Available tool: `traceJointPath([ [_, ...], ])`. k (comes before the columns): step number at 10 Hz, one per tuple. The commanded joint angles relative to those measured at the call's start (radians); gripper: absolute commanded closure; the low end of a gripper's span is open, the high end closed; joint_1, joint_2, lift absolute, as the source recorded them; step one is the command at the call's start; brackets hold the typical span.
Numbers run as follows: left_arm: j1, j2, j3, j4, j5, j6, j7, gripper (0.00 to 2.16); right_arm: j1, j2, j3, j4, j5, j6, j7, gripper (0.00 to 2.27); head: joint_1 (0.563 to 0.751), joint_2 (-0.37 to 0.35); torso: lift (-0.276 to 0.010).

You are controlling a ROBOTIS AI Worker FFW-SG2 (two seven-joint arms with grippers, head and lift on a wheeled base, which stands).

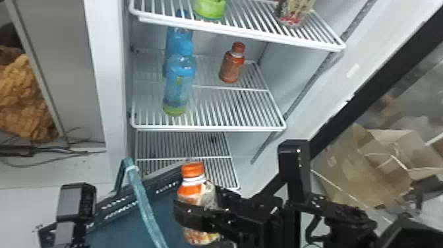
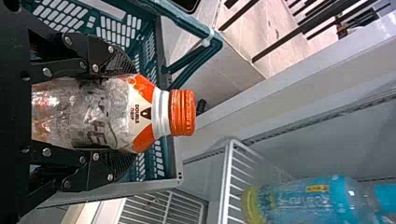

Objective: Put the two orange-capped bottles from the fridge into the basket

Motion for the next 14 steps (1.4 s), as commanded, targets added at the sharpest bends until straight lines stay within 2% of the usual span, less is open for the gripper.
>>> traceJointPath([
  [1,-0.003,0.002,-0.002,0.001,0.000,-0.002,0.000,1.17,-0.019,-0.001,0.011,0.046,-0.006,-0.006,0.000,0.73,0.695,-0.350,-0.235],
  [3,-0.003,0.002,-0.004,0.001,0.002,0.001,0.000,1.17,-0.027,0.001,0.019,0.092,-0.010,-0.074,0.005,0.71,0.695,-0.350,-0.235],
  [6,-0.003,0.002,-0.004,0.001,0.002,-0.002,0.000,1.17,-0.032,0.001,0.021,0.109,-0.012,-0.138,0.015,0.40,0.695,-0.350,-0.235],
  [8,-0.003,0.002,-0.004,0.001,0.002,0.001,0.000,1.17,-0.029,0.004,0.021,0.107,-0.004,-0.192,0.020,0.31,0.695,-0.350,-0.235],
  [11,-0.003,0.002,-0.004,0.001,0.002,0.001,0.000,1.17,-0.009,0.024,-0.001,0.095,0.053,-0.307,0.015,0.23,0.695,-0.350,-0.235],
  [13,-0.003,0.002,-0.004,0.001,0.002,0.001,0.000,1.17,-0.007,0.033,-0.013,0.100,0.099,-0.366,-0.005,0.04,0.695,-0.350,-0.235],
  [14,-0.003,0.002,-0.004,0.001,0.002,-0.002,0.000,1.17,-0.005,0.036,-0.019,0.127,0.113,-0.437,-0.014,0.03,0.695,-0.350,-0.235],
])
